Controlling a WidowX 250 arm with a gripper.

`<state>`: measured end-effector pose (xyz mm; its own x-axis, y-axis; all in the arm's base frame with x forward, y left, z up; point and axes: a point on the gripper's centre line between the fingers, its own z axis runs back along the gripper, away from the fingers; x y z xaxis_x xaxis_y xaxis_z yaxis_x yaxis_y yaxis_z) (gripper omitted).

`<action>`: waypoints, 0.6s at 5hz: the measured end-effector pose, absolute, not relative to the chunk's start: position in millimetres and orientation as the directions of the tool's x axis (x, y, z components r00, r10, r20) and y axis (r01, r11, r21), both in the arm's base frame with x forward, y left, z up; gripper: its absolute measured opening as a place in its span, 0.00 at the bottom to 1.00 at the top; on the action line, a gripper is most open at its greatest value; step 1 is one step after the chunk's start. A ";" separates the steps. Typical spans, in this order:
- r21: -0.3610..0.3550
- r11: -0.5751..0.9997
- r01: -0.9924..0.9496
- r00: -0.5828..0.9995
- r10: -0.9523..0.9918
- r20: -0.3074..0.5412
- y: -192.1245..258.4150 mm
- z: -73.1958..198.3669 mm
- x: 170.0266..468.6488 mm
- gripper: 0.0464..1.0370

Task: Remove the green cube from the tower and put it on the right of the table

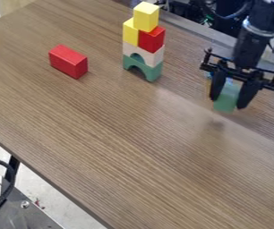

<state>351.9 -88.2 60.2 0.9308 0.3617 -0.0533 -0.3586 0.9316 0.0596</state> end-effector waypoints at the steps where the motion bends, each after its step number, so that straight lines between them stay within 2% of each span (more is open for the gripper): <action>1: 0.046 0.936 -0.350 0.933 0.353 -0.078 -85.6 56.7 349.3 0.52; 3: 0.062 0.968 -0.243 0.965 0.247 -0.089 -68.6 42.1 342.3 0.52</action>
